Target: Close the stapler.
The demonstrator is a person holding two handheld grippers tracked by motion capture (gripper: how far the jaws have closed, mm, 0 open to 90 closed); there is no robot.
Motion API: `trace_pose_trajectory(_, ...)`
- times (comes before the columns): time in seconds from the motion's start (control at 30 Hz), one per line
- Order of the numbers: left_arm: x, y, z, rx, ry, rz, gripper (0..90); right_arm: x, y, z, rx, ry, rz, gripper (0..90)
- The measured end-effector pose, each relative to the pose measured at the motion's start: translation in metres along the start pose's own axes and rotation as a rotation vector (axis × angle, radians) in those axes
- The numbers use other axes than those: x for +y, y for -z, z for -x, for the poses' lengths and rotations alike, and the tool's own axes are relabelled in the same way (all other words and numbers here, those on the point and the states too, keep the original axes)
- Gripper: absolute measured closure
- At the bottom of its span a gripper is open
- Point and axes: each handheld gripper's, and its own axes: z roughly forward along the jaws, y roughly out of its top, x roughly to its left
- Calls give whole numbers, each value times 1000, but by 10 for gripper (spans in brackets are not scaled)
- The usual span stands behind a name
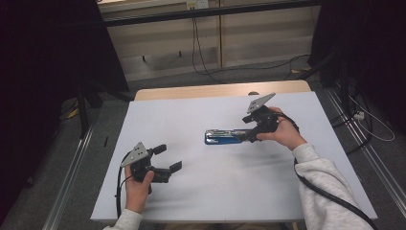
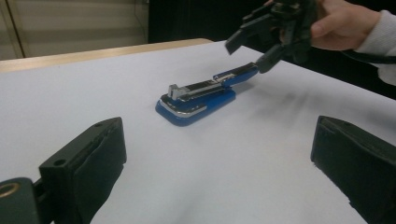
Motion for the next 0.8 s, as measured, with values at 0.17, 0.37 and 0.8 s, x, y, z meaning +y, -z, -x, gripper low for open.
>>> trace_pose_trajectory(0.17, 4, -15, -6, 47, 32, -27, 35, -18, 22, -2, -65, -37, 18, 138)
trace_pose_trajectory(0.37, 9, -44, -12, 84, 45, -102, 43, -42, 37, 0, -143, -101, 19, 175)
trace_pose_trajectory(0.8, 12, -95, -19, 154, 73, -229, 551, -86, 66, 7, -334, -218, -17, 665)
